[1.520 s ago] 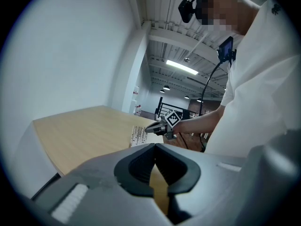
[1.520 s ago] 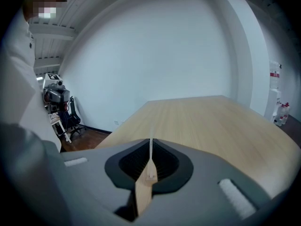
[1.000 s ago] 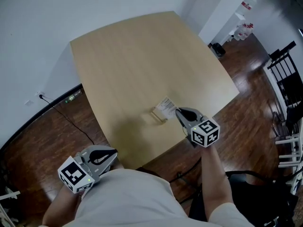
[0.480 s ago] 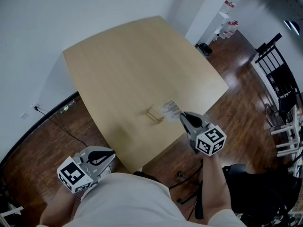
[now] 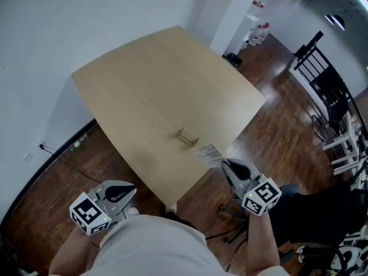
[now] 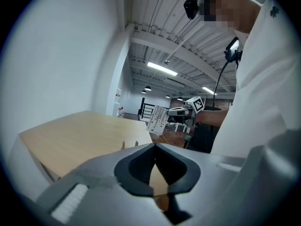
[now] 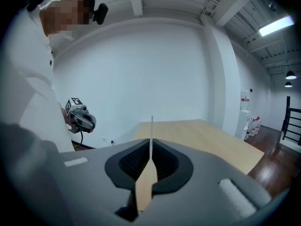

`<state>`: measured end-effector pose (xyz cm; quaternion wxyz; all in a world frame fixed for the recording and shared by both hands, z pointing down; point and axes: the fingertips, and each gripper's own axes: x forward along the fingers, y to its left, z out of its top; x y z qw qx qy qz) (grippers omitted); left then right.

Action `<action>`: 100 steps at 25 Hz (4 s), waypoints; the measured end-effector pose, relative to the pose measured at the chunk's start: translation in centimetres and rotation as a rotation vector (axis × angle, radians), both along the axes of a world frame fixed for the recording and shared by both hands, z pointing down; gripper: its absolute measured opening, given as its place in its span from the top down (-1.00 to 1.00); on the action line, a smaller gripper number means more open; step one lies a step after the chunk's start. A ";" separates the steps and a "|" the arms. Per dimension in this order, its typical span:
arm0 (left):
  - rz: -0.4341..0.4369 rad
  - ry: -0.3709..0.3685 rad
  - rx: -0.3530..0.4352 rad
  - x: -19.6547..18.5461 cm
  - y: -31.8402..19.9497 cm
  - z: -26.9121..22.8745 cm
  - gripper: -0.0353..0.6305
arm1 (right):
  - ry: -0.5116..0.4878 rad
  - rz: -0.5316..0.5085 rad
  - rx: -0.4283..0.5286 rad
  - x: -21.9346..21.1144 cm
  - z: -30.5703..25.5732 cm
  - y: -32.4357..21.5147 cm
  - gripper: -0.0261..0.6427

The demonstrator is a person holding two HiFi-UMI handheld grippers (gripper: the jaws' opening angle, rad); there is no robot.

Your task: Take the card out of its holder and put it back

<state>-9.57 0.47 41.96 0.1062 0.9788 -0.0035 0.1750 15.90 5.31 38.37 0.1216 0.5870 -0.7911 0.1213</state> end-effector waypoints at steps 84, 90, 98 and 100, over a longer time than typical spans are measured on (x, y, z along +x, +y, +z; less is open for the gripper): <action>-0.368 -0.022 -0.040 5.5 -1.0 0.8 0.77 | -0.004 -0.335 -0.112 7.4 9.2 -13.9 0.86; -0.380 -0.041 -0.039 6.5 -1.2 1.0 0.77 | -0.020 -0.338 -0.137 8.3 11.0 -15.0 0.86; -0.372 -0.063 -0.048 7.5 -1.7 1.3 0.77 | -0.037 -0.340 -0.147 8.6 12.3 -15.3 0.86; -0.364 -0.065 -0.050 7.8 -1.9 1.4 0.77 | -0.041 -0.340 -0.150 8.6 12.5 -15.4 0.86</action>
